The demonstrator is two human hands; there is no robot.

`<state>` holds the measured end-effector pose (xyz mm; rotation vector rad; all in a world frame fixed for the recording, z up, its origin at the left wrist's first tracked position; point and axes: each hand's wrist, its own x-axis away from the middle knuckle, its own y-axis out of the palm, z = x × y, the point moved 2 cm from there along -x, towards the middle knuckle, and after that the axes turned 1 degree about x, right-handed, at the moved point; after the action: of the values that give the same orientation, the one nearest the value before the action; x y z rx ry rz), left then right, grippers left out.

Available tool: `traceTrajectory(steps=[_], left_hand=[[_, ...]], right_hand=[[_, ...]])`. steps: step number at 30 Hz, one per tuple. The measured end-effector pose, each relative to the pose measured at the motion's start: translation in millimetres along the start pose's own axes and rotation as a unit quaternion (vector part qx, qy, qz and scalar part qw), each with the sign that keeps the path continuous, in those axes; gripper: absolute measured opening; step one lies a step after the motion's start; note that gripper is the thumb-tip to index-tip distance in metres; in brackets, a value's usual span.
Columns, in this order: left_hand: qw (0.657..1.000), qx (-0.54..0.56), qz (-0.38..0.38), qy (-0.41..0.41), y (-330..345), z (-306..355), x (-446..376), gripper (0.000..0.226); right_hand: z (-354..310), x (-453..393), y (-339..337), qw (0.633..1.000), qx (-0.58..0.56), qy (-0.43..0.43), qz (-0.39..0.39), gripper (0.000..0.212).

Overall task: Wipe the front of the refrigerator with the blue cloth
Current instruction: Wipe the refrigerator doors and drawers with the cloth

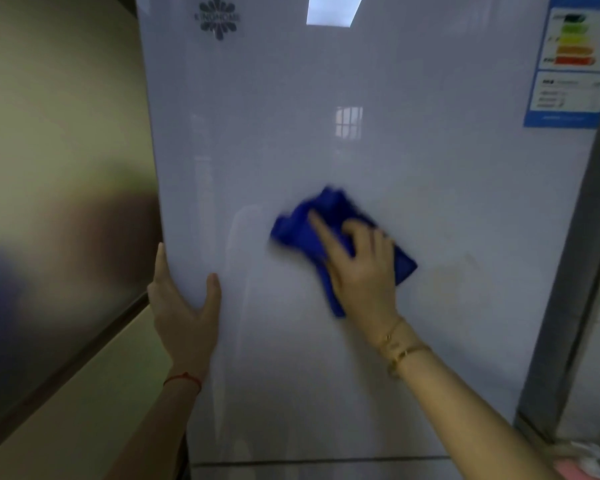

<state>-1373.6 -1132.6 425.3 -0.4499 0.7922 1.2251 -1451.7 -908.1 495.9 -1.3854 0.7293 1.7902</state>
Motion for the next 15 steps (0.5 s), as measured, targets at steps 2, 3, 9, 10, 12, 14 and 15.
traceTrajectory(steps=[2,3,9,10,12,14,15], left_hand=[[1.0,0.005,0.001,0.004,-1,1,1,0.08],[1.0,0.004,0.003,0.008,-2,2,1,0.081],[1.0,-0.007,0.002,-0.002,-2,3,0,0.081],[1.0,-0.006,0.002,-0.003,-3,3,0,0.082],[1.0,-0.005,-0.001,-0.004,-4,3,0,0.083],[1.0,-0.006,-0.005,-0.005,-4,3,-1,0.084],[1.0,-0.005,-0.007,-0.004,-4,2,-1,0.084]], right_hand=[[9,29,-6,0.999,0.006,-0.046,-0.026,0.053],[21,28,-11,0.999,0.003,-0.024,-0.023,0.054],[42,-69,-6,0.963,-0.018,0.249,0.101,0.04],[23,-73,1,0.97,-0.018,0.219,0.099,0.04],[-20,-49,11,0.993,-0.013,0.09,0.073,0.045],[-48,3,11,0.998,-0.007,-0.056,0.018,0.052],[-49,27,8,0.994,-0.01,-0.104,-0.009,0.054]])
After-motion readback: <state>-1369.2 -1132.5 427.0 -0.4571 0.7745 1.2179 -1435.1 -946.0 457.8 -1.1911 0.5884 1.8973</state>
